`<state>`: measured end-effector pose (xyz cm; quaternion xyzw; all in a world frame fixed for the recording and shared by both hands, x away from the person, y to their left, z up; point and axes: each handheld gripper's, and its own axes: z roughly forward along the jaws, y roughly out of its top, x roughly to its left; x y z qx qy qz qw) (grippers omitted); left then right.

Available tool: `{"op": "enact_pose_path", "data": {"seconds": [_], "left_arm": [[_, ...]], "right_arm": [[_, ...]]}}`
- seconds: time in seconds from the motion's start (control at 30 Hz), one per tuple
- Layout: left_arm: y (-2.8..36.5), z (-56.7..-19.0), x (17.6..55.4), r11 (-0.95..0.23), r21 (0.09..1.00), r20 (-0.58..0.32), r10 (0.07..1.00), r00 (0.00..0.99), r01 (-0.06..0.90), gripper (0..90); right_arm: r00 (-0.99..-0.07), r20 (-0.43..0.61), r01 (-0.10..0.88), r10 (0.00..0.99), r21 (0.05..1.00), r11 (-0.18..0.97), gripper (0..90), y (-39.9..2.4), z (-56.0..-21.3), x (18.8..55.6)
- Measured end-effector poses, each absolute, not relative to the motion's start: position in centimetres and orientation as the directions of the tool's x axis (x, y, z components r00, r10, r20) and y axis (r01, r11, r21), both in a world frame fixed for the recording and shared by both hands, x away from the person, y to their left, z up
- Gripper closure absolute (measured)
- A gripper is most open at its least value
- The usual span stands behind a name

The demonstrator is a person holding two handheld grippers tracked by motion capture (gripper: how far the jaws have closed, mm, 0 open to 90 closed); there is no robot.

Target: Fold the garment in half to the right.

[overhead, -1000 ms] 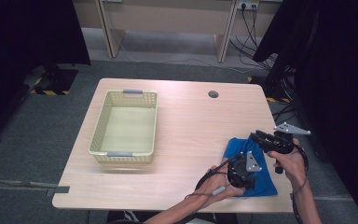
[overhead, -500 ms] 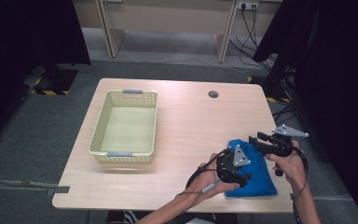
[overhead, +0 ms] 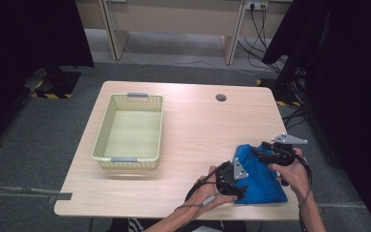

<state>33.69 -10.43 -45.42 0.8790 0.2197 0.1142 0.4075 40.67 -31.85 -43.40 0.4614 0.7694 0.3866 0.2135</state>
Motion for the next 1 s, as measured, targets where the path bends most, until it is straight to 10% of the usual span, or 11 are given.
{"op": "enact_pose_path", "data": {"seconds": [1.0], "left_arm": [[-3.3, -47.4, 33.3, -0.556, 0.747, 0.006, 0.553, 0.833, 0.363, 36.8]], "right_arm": [[-0.57, -0.053, 0.588, 0.82, 0.671, 0.452, 44.6, -22.1, -46.4, 44.6]]}}
